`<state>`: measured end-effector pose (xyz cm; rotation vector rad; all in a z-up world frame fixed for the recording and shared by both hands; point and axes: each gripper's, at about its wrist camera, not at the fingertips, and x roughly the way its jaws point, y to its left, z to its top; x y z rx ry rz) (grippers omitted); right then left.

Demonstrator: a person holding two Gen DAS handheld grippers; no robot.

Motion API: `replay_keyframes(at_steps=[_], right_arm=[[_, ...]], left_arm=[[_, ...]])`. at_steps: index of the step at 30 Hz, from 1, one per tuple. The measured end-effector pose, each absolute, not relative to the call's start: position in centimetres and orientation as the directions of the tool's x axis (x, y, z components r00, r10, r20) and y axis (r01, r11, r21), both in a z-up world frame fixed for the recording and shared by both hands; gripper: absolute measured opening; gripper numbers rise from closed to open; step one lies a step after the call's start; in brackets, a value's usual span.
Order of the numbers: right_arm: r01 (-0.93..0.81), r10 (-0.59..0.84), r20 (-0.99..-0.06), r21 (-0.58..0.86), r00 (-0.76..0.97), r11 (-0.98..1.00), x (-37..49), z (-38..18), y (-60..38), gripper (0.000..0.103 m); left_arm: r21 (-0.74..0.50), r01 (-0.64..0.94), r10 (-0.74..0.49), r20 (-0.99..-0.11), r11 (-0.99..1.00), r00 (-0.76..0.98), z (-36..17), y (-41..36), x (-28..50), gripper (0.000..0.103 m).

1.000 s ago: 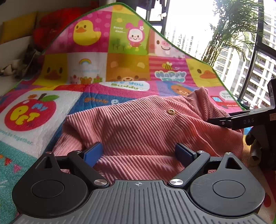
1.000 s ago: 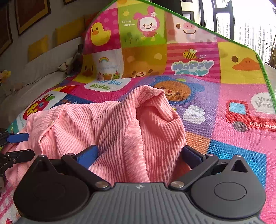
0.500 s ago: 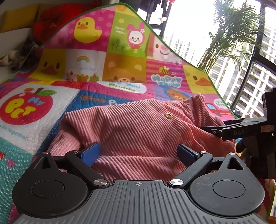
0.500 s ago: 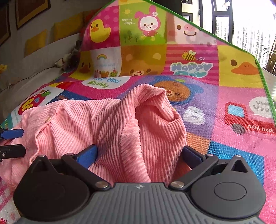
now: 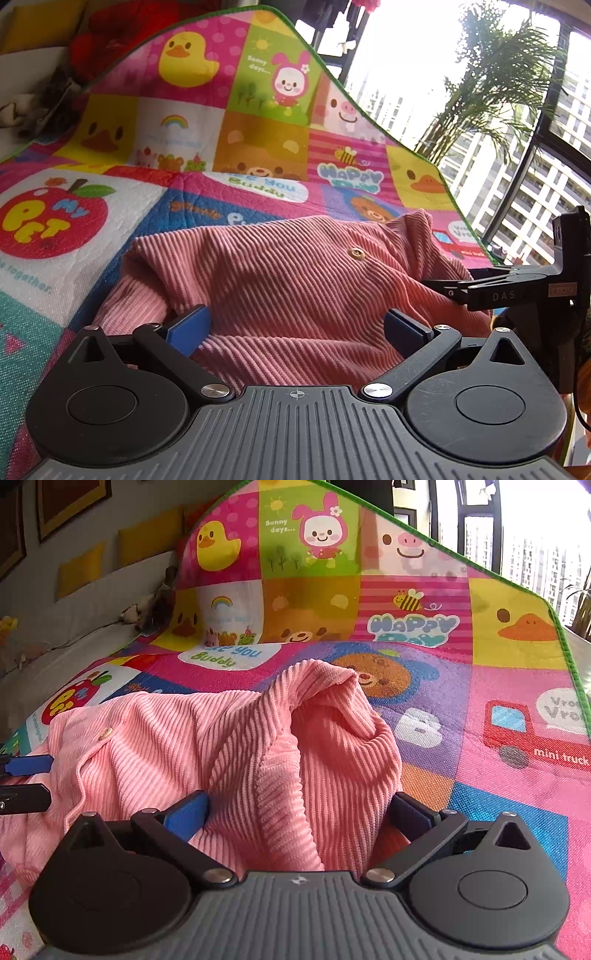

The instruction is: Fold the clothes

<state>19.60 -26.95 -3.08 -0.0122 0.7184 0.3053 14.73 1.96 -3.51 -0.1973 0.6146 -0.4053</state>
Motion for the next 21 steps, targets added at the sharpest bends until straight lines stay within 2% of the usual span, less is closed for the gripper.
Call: replay_keyframes(at_steps=[13, 17, 19, 21], right_arm=[[-0.202, 0.184, -0.65, 0.048, 0.737, 0.978, 18.7, -2.6, -26.2, 0.103], [-0.19, 0.143, -0.575, -0.023, 0.806, 0.981, 16.5, 0.3, -26.2, 0.103], [-0.206, 0.16, -0.517, -0.034, 0.841, 0.978, 14.7, 1.9, -26.1, 0.103], [-0.24, 0.203, -0.508, -0.007, 0.837, 0.971, 13.7, 2.2, -25.7, 0.103]], left_arm=[[-0.366, 0.312, -0.467, -0.495, 0.877, 0.732, -3.5, 2.9, 14.9, 0.103], [-0.353, 0.279, -0.433, -0.507, 0.893, 0.746, -2.3, 3.3, 13.8, 0.103], [-0.33, 0.253, -0.398, -0.513, 0.909, 0.76, -1.0, 3.8, 12.6, 0.103], [-0.297, 0.219, -0.35, -0.522, 0.929, 0.777, 0.1, 4.4, 11.4, 0.103]])
